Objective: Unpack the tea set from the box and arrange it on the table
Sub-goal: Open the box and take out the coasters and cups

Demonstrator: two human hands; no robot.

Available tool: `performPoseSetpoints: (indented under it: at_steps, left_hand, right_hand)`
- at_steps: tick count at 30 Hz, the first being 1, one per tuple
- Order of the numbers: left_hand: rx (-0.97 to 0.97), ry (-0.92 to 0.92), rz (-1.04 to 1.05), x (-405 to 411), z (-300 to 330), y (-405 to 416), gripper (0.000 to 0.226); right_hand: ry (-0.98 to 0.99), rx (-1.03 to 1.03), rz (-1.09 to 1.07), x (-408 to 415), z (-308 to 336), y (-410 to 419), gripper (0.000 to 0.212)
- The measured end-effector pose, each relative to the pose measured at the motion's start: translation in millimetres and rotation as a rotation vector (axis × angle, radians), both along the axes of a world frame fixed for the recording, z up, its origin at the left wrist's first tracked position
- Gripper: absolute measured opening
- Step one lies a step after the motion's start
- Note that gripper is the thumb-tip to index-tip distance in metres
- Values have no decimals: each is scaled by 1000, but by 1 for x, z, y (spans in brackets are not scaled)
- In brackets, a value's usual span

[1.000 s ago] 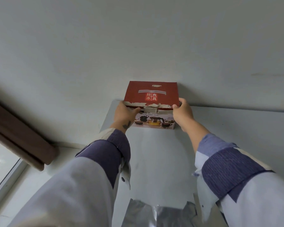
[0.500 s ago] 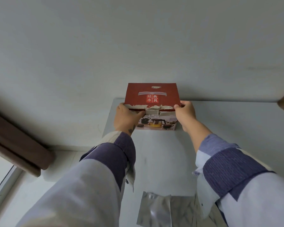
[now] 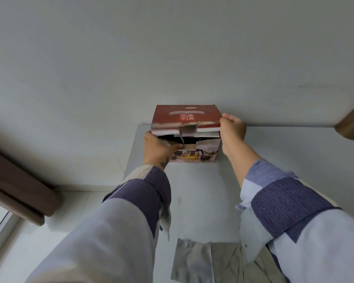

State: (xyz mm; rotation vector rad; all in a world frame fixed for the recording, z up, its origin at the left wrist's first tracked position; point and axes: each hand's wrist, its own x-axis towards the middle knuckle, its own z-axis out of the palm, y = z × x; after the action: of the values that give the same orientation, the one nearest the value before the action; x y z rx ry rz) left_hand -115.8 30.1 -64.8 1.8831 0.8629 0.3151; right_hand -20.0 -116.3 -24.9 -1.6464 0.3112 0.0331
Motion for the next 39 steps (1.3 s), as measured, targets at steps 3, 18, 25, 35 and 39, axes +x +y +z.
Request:
performPoseSetpoints:
  at_steps: [3,18,25,35,39]
  left_hand:
    - [-15,-21,4,-2,-3,0,109]
    - [251,190,-133,12,-8,11,102]
    - [245,201,-123,13,-7,9,95]
    - [225,224,-108,11,-2,7,90]
    - [232,219,-103,10,0,6,85]
  right_hand:
    - [-89,109,-28,6,15,5,19]
    - [-182,-921,632,71,22,49,77]
    - [-230,-1088,726,65,6,42,72]
    - [-502,-1176,849,0,-17,10,65]
    - [-780,-899,565,-12,-10,2,40]
